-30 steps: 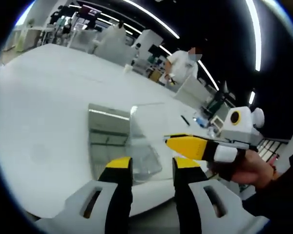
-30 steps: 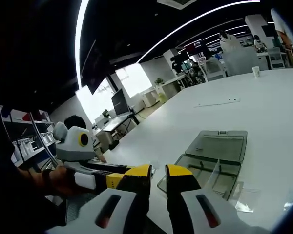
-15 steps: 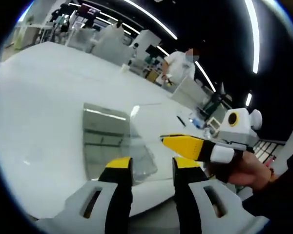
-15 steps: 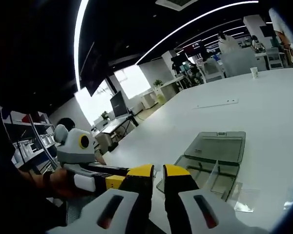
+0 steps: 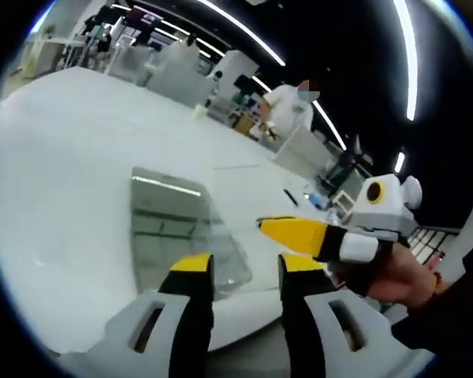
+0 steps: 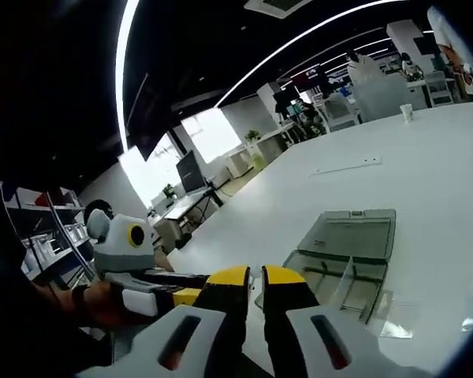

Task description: Insert the divider into the dual guide fixture by aligning both edges with the guide slots and pushing it downward to the bottom, including one-sided entry, uneven engagement, binding, and posture correction.

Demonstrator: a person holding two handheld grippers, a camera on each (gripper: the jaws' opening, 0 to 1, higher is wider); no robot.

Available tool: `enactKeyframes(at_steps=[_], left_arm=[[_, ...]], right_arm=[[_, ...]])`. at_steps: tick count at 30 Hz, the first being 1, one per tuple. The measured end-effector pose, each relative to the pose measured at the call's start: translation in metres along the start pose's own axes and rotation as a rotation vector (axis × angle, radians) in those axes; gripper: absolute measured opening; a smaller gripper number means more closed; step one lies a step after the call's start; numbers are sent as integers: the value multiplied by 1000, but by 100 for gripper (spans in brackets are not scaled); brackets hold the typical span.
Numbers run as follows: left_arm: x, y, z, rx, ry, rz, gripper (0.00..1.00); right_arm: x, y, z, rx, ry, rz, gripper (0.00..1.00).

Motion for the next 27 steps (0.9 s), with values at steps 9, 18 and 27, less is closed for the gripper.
enactKeyframes(at_steps=[9, 18, 27], left_arm=[[3, 5, 5, -93, 3, 7, 34], [8, 10, 15, -99, -14, 1, 35], [14, 10, 27, -113, -35, -3, 35]], right_arm=[[-2, 4, 1, -38, -36, -23, 0], [-10, 3, 6, -51, -81, -5, 0], [-13, 0, 10, -101, -105, -8, 0]])
Point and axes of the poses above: the point that each gripper's makers call its tool centre point, and the gripper's own axes: x roughly backward along the fingers, z roughly to its left, y roughly out of its top, the point moved 7 cm from there along x, roughly backward along the fingers, and after that the axes turned 8 degrees about -x, right-handed, at the moved point
